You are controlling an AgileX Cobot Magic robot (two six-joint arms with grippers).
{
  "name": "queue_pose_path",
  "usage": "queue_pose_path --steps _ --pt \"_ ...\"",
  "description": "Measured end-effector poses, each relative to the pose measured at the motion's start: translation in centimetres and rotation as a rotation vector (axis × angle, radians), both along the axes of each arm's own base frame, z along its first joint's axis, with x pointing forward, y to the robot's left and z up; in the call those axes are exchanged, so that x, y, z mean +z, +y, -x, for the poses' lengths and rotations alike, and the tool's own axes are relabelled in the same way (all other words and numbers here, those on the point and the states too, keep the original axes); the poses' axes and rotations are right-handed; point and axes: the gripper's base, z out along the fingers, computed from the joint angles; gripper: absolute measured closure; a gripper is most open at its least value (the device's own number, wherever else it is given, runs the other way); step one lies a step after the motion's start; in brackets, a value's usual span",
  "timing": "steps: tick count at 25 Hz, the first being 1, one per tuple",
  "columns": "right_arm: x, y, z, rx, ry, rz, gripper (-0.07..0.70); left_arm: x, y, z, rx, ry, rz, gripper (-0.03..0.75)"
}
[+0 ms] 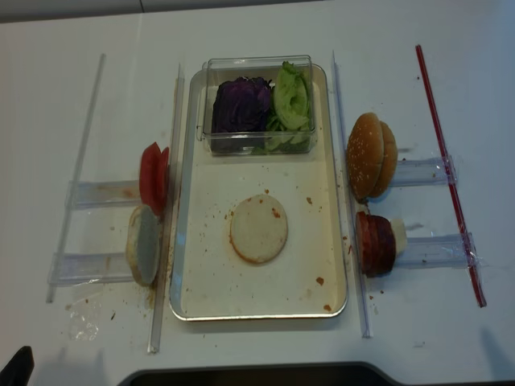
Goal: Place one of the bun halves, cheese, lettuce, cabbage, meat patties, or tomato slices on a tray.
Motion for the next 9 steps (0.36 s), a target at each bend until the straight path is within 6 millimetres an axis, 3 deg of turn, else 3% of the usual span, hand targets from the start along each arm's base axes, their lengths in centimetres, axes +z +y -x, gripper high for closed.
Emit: queue_pose_path --steps 9 --pt "0.0 0.0 0.0 0.0 0.0 0.0 0.184 0.0 0.0 0.0 0.001 0.0 0.002 0.361"
